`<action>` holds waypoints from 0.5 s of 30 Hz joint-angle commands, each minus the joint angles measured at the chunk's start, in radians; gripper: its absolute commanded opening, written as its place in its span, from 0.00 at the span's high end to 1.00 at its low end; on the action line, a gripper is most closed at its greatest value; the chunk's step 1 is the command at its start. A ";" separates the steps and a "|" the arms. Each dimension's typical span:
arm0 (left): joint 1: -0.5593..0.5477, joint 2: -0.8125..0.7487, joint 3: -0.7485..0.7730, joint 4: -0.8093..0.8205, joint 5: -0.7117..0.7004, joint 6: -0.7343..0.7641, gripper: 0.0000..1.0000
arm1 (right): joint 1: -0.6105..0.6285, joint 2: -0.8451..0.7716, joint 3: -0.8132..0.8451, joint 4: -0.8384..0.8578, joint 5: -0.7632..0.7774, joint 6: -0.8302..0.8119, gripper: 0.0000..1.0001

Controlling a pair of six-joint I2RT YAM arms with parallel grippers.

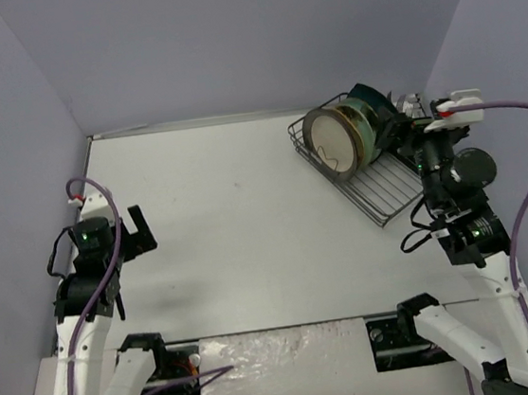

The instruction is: Load the plates into the dish rack

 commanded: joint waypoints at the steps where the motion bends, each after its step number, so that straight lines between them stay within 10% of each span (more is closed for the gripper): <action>1: -0.007 -0.013 0.122 -0.009 0.004 0.014 0.03 | 0.093 -0.119 -0.049 -0.123 0.224 0.114 0.00; 15: -0.012 -0.125 0.235 -0.209 0.019 0.038 0.03 | 0.144 -0.418 -0.181 -0.259 0.109 0.080 0.00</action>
